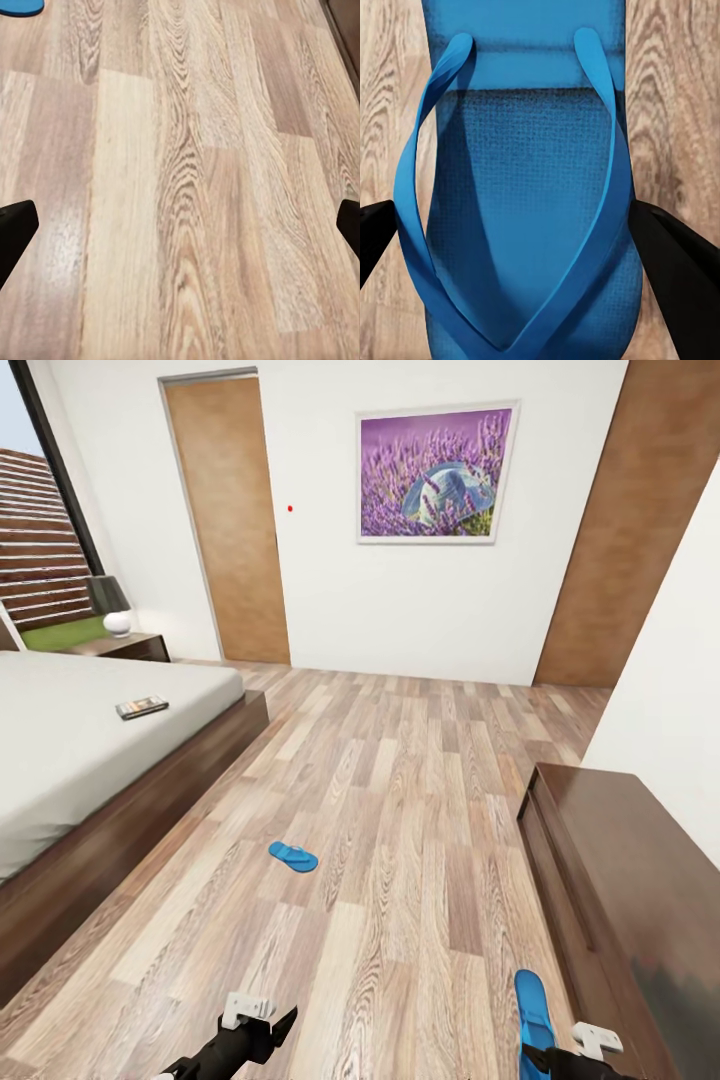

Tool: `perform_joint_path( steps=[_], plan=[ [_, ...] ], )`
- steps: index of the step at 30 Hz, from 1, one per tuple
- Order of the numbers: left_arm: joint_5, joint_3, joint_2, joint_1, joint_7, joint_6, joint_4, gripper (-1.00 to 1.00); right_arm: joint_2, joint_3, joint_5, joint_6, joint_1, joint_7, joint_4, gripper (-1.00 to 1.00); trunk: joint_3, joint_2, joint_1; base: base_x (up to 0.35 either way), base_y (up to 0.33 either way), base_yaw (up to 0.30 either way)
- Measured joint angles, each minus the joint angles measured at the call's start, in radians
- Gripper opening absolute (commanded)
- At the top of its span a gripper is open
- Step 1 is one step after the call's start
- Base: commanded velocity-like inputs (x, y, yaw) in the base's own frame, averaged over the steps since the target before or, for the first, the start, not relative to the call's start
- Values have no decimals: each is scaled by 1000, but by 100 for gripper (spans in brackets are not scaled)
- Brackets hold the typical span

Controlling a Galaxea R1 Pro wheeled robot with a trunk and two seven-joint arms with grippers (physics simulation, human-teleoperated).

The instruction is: In the bedroom, move the book from the bed onto either nightstand, and place the two sandals side by side next to the bed.

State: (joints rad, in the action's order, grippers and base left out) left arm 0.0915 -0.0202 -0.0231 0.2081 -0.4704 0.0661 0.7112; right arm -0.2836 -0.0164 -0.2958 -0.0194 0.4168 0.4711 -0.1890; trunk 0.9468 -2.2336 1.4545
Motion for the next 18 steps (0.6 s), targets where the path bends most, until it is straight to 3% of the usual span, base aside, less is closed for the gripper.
perform_joint_path(
  steps=[11,18],
  plan=[
    [1,0,0,0,0,0,0,100,0,0,-1,0,0,0,0,-100,13,0,0,7,0,0],
    [1,-1,0,0,0,-1,0,100,0,0,-2,0,0,0,0,-100,14,0,-1,245,0,0]
  ],
)
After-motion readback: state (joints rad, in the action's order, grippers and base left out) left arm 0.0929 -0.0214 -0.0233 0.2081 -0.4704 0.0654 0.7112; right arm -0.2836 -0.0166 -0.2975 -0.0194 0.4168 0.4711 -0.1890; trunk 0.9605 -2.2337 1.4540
